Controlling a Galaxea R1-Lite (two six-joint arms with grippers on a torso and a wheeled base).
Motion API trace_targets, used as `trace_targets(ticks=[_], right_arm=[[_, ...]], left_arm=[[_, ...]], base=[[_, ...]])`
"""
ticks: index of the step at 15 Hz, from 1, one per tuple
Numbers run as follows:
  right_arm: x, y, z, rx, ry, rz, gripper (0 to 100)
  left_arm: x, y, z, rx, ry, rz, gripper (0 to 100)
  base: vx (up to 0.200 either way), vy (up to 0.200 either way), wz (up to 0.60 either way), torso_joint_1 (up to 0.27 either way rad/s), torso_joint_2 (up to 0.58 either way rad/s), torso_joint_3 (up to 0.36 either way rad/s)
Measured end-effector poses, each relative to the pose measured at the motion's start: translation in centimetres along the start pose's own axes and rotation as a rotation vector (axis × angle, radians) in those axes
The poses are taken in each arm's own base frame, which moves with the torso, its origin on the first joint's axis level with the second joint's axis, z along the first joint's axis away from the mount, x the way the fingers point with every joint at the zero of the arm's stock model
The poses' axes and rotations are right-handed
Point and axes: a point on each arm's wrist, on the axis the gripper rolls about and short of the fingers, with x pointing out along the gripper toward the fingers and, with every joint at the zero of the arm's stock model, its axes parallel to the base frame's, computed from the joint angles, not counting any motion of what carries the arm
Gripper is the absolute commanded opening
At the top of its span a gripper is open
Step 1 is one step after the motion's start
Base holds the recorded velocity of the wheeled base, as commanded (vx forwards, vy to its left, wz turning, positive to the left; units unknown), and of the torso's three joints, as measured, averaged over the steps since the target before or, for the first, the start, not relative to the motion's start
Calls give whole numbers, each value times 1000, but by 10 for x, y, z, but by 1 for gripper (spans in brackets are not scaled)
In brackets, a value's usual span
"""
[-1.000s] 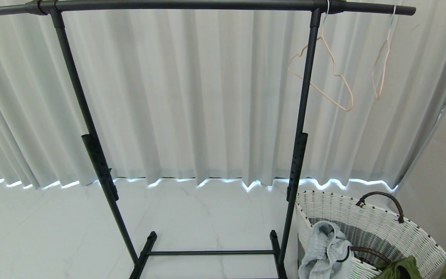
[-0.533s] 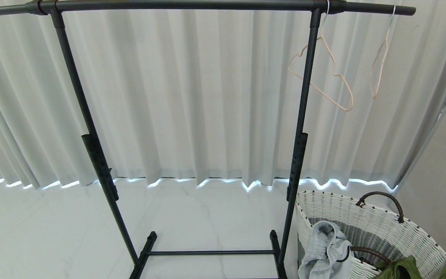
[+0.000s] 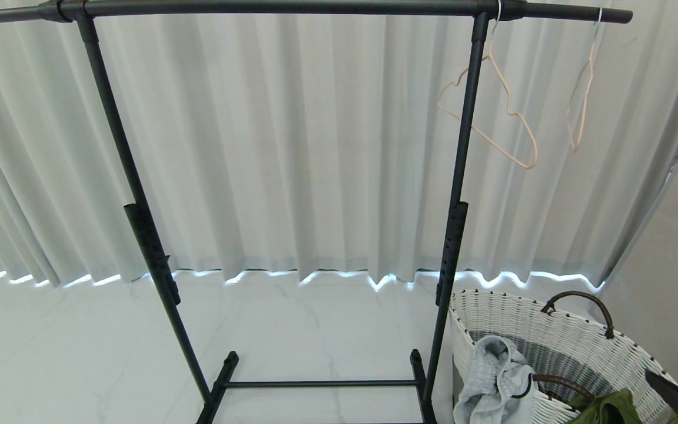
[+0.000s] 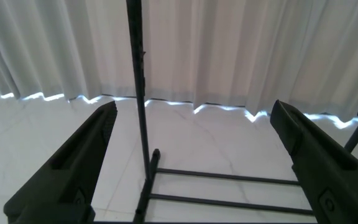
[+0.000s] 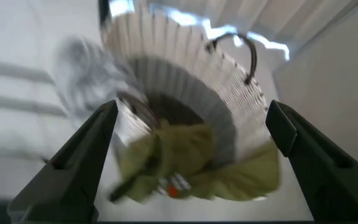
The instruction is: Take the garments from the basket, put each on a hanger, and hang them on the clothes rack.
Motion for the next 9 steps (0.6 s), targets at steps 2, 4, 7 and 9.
trace_targets(ticks=[2,4,7,9], right_arm=[[28,-5,-8,-187,136,-5,100],[50,-15,-18,-375,258,-9,100],[75,-28,-32,-488,372,3,100],[85,-30,-41,-475,411,56,100]], left_arm=[[0,0,0,-23,0,3,100],[0,0,0,-23,0,3,100],[0,0,0,-21,0,3,100],[0,0,0,-19,0,3,100]], base=[[0,0,0,0,0,0],[0,0,0,0,0,0],[0,0,0,0,0,0],[0,0,0,0,0,0]])
